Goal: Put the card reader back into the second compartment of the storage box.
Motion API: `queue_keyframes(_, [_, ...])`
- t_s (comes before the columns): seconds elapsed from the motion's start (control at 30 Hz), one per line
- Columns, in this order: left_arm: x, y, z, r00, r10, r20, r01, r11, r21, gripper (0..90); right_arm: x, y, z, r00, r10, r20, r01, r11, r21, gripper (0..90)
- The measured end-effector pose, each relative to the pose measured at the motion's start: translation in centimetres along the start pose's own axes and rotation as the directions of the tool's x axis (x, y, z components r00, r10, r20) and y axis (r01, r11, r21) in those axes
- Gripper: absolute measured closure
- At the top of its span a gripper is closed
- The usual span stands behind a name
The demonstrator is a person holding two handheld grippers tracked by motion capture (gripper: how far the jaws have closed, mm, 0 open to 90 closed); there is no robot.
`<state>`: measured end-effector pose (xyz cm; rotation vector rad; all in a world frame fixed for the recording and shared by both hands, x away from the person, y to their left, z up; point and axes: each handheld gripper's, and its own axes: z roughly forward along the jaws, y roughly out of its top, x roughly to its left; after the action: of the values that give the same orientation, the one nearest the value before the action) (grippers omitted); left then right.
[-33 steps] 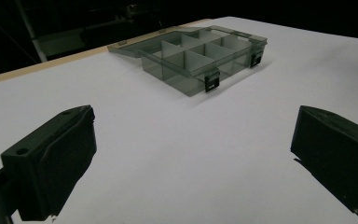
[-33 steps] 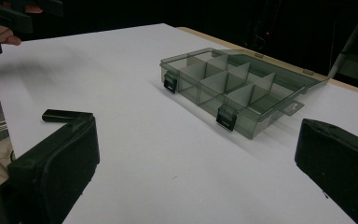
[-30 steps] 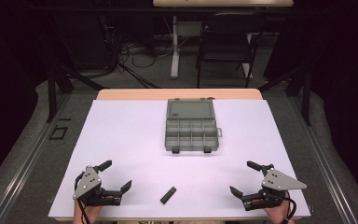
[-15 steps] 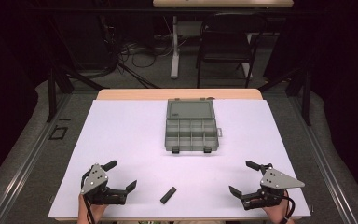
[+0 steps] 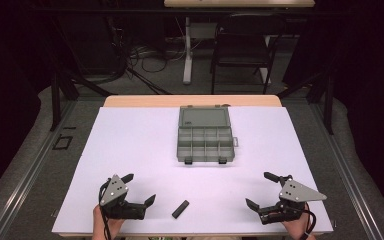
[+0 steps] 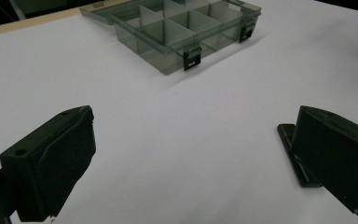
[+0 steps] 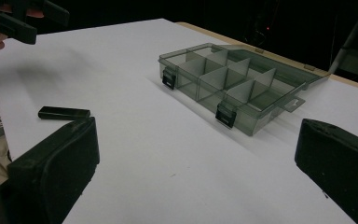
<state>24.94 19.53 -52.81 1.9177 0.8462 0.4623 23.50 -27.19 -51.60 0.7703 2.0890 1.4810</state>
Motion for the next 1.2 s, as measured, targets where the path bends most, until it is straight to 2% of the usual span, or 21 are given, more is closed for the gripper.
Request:
queue_keyframes(0.03, [-0.3, 0.0, 0.3, 1.0000, 0.004, 0.000, -0.004, 0.9998, 0.018, 0.0, 0.0, 0.0, 0.0, 1.0000, 0.001, 0.001, -0.001, 1.000, 0.001, 0.0])
queue_keyframes(0.37, [-1.7, 0.2, 1.5, 0.9991, 0.027, 0.032, -0.029, 0.9977, 0.062, 0.0, 0.0, 0.0, 0.1, 1.0000, -0.001, 0.003, 0.001, 1.000, 0.007, 0.0])
queue_keyframes(0.53, [-2.6, 0.2, 2.2, 0.9981, 0.042, 0.046, -0.047, 0.9935, 0.104, 0.0, -0.1, 0.0, 0.2, 1.0000, 0.000, 0.001, 0.000, 1.000, 0.008, 0.0])
queue_keyframes(0.8, [-3.6, 0.2, 3.0, 0.9970, 0.043, 0.065, -0.051, 0.9895, 0.135, 0.0, -0.1, 0.0, 0.3, 1.0000, -0.003, 0.000, 0.003, 1.000, 0.017, 0.0])
queue_keyframes(1.2, [-5.3, 0.0, 3.9, 0.9934, 0.081, 0.081, -0.095, 0.9796, 0.177, 0.0, -0.1, -0.1, 0.3, 1.0000, -0.001, -0.001, 0.001, 1.000, 0.024, 0.0])
